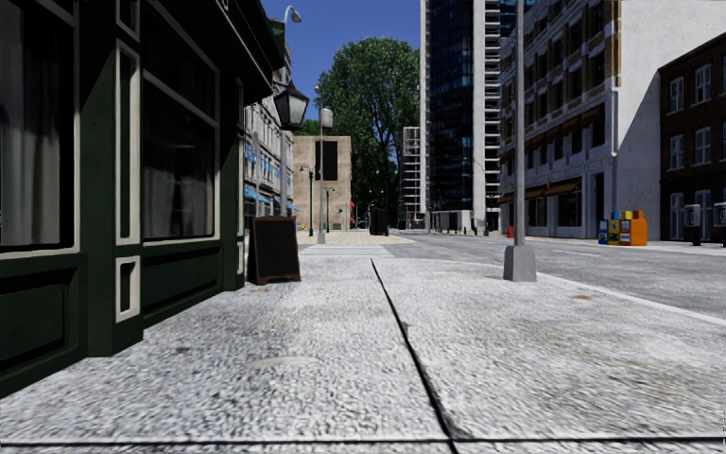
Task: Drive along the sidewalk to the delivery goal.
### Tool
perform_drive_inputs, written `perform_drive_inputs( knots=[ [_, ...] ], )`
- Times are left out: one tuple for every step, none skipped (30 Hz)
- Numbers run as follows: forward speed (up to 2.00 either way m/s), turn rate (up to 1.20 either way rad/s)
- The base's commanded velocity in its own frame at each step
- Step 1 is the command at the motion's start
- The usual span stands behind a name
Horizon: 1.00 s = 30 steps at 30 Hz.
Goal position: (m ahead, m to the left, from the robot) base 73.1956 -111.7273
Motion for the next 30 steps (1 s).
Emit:
perform_drive_inputs(
  knots=[
    [2.00, 0.00],
    [2.00, 0.00],
    [2.00, 0.00],
    [2.00, 0.00],
    [2.00, 0.00],
    [2.00, 0.00],
    [2.00, 0.00],
    [2.00, 0.00],
    [2.00, 0.00],
    [2.00, 0.00],
    [2.00, 0.00],
    [2.00, 0.00],
    [2.00, 0.00],
    [2.00, 0.00],
    [2.00, 0.00],
    [2.00, 0.00],
    [2.00, 0.00],
    [2.00, 0.00],
    [2.00, 0.00],
    [2.00, 0.00],
    [2.00, 0.00],
    [2.00, 0.00],
    [2.00, 0.00],
    [2.00, 0.00],
    [2.00, 0.00],
    [2.00, 0.00],
    [2.00, 0.00],
    [2.00, 0.00],
    [2.00, 0.00],
    [2.00, 0.00]
  ],
)
